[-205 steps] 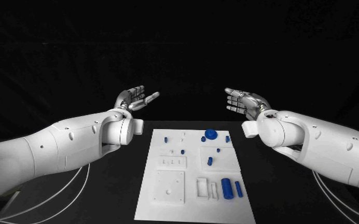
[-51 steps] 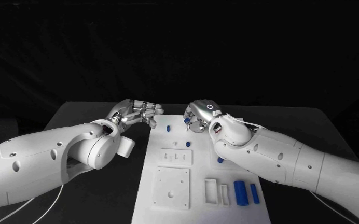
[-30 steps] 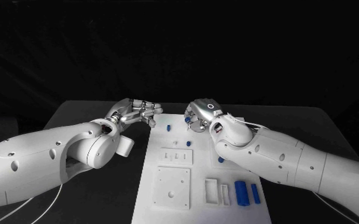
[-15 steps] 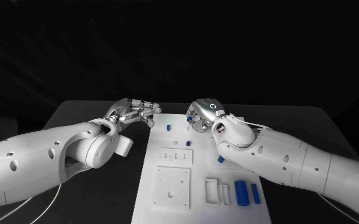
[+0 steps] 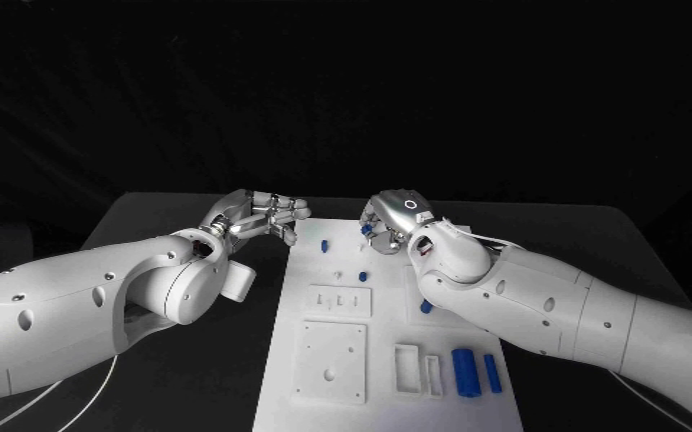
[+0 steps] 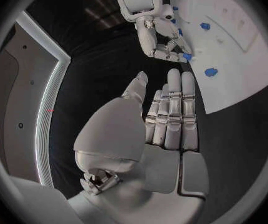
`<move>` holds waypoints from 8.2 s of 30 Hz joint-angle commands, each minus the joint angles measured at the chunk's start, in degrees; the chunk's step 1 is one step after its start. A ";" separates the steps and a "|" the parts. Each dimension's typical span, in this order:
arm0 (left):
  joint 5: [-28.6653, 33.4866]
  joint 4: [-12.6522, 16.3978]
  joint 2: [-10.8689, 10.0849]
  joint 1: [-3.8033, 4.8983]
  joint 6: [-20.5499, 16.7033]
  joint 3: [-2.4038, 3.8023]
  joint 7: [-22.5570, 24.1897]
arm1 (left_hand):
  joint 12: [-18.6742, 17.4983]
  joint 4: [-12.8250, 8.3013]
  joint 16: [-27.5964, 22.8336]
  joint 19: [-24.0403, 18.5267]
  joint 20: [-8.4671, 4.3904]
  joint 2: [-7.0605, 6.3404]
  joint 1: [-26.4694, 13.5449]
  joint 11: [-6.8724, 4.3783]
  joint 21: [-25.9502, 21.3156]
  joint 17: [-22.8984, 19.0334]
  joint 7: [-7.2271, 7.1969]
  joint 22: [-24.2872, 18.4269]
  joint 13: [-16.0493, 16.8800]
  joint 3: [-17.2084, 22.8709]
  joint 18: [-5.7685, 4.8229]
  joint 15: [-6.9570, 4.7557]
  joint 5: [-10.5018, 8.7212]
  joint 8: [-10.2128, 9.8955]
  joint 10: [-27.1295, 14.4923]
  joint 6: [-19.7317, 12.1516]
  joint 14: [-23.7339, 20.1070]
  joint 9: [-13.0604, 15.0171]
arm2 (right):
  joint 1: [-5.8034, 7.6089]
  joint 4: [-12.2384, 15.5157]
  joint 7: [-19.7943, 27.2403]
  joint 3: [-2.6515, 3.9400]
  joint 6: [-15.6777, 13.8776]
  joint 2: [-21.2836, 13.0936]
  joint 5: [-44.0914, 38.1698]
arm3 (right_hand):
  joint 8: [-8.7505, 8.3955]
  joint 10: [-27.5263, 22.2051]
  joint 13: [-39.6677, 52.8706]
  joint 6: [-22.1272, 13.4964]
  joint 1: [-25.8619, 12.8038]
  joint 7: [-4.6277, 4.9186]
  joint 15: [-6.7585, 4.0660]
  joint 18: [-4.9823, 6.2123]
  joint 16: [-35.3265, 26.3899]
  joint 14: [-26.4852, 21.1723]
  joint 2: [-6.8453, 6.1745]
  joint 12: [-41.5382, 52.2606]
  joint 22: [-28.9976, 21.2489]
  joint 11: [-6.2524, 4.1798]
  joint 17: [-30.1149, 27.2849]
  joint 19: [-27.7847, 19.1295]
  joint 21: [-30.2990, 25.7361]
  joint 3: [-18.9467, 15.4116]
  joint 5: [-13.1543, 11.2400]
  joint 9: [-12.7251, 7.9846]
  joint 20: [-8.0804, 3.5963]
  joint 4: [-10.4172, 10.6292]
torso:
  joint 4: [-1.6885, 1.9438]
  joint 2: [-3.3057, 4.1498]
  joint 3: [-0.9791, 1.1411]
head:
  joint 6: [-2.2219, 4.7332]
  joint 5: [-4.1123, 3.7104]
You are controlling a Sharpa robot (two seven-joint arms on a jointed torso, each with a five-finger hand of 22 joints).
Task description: Assemble the parts on the task board
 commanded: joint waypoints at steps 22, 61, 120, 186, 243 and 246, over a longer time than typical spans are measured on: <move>-0.18 -0.03 0.40 0.15 1.17 0.05 0.11 | -0.15 -0.02 0.14 -0.14 0.43 -0.27 -0.30 -0.03 0.35 -0.11 -0.07 0.08 0.10 -0.28 0.45 0.28 -0.21 -0.24 -0.59 -0.54 -0.24 0.00 | -0.05 -4.98 1.30 -0.13 4.93 3.37 1.39 | -0.03 -3.15 -1.51 -4.82 -1.39 1.37 0.78 1.12 -0.46 -0.17 -0.15 -0.23 -0.13 -0.15 -0.47 1.57 -3.89 -2.22 0.67 -1.64 0.39 1.65 | 0.08 0.08 -0.03 | -0.32 0.09; 0.00 -2.38 -0.06 0.14 1.46 0.03 0.52 | -0.15 -0.08 0.07 -0.18 0.48 -0.43 -0.25 0.04 0.29 -0.19 -0.01 0.03 0.10 -0.21 0.48 0.32 -0.24 -0.23 -0.81 -0.72 -0.26 0.01 | -0.10 6.45 4.17 5.56 9.61 -14.80 13.14 | 0.18 -8.27 53.51 -15.63 1.30 2.43 -0.68 0.44 5.54 -1.21 -3.50 44.11 8.64 -2.17 9.18 3.25 5.78 -26.11 7.96 -4.11 -0.58 8.95 | -1.62 -0.80 0.93 | 0.53 0.36; -0.03 -3.66 0.81 0.08 2.24 -0.20 -0.43 | -0.16 -0.15 0.08 -0.28 0.53 -0.24 -0.29 0.11 0.31 -0.21 0.05 0.06 0.10 -0.20 0.49 0.37 -0.23 -0.24 -1.07 -0.88 -0.36 0.00 | -1.08 -0.39 2.42 5.43 19.83 -10.57 13.79 | 0.19 -4.76 64.89 -8.87 -3.05 1.02 -0.96 -0.03 11.00 0.31 -2.49 59.97 12.11 -2.92 24.92 3.45 10.96 -15.64 17.18 -2.55 -0.80 6.83 | -1.70 -0.91 0.76 | -0.95 0.68; 0.16 -3.83 1.69 0.08 2.83 -0.21 -0.09 | -0.14 -0.22 0.05 -0.37 0.56 -0.10 -0.33 0.09 0.25 -0.27 0.03 0.04 0.10 -0.24 0.48 0.39 -0.27 -0.23 -0.96 -0.80 -0.46 0.01 | -1.05 3.94 -2.48 1.10 9.30 0.86 2.66 | 0.12 -3.91 65.41 -8.11 -2.72 0.67 -1.27 -0.35 10.08 0.46 -3.05 60.28 12.37 -3.24 24.80 3.70 12.29 -11.95 13.05 -2.31 -1.17 7.84 | -1.73 -0.82 0.84 | -1.09 1.77; 0.53 -6.66 1.69 -0.11 3.53 -0.30 0.27 | -0.13 -0.19 0.05 -0.51 0.63 0.02 -0.41 0.11 0.11 -0.33 0.04 -0.01 0.11 -0.27 0.46 0.45 -0.26 -0.21 -1.00 -0.86 -0.66 0.03 | -2.23 11.10 13.51 7.85 5.83 -17.06 23.71 | 0.17 -4.78 63.93 -12.37 2.28 1.99 -0.35 0.24 9.62 0.38 -3.35 59.60 12.50 -2.07 24.77 3.54 12.39 -20.10 2.20 -3.84 -0.13 12.86 | -3.11 -1.62 1.52 | -0.74 1.55; 0.33 -6.73 1.68 -0.18 3.66 -0.31 0.09 | -0.14 -0.17 0.11 -0.49 0.59 0.06 -0.45 0.04 0.15 -0.30 -0.02 0.02 0.10 -0.30 0.45 0.40 -0.28 -0.21 -0.73 -0.69 -0.61 0.03 | -2.24 9.68 17.19 8.16 8.52 -18.84 27.42 | 0.17 -5.08 63.78 -12.72 3.36 2.24 -0.29 -0.03 9.59 0.28 -2.47 59.40 12.54 -1.93 24.98 3.40 12.52 -21.29 4.02 -4.00 -0.16 10.82 | -3.35 -1.78 1.71 | -0.75 1.42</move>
